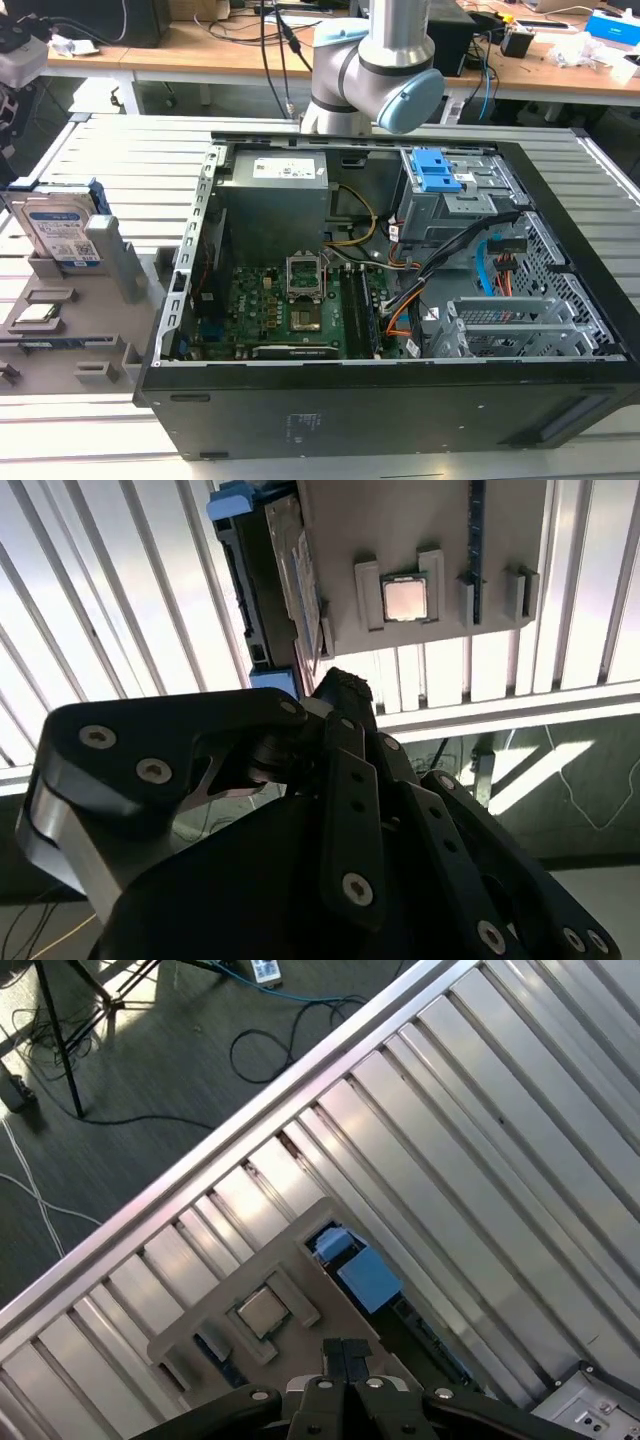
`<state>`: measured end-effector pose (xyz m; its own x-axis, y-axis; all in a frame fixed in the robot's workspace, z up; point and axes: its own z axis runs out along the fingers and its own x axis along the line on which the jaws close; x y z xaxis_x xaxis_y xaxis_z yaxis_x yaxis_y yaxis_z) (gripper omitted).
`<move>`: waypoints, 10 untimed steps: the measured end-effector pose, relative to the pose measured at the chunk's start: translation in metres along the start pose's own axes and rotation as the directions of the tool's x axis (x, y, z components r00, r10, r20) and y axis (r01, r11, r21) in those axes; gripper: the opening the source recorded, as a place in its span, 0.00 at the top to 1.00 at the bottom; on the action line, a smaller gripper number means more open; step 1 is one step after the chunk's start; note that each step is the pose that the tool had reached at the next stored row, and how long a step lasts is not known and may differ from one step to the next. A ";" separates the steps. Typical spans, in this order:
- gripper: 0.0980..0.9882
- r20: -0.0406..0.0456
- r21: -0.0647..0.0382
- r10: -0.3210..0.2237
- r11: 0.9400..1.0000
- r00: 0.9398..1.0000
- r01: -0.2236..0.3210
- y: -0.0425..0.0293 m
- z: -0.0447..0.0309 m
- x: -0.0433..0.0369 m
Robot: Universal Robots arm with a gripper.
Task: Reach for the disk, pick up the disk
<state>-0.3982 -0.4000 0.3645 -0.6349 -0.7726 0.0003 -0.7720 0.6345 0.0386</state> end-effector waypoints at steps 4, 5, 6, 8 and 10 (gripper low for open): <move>0.99 -0.003 0.000 -0.071 0.997 0.997 0.071 0.0000 0.0000 0.0000; 0.99 -0.003 0.000 -0.084 0.996 0.996 0.084 0.0000 0.0000 0.0000; 0.99 -0.004 0.000 -0.096 0.995 0.995 0.096 0.0000 0.0000 0.0000; 0.99 -0.005 0.000 -0.122 0.993 0.992 0.122 0.0000 0.0000 0.0000; 0.99 -0.006 0.000 -0.144 0.990 0.989 0.144 0.0000 0.0000 0.0000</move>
<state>-0.3981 -0.4000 0.3645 -0.5165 -0.8563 0.0004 -0.8556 0.5162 0.0386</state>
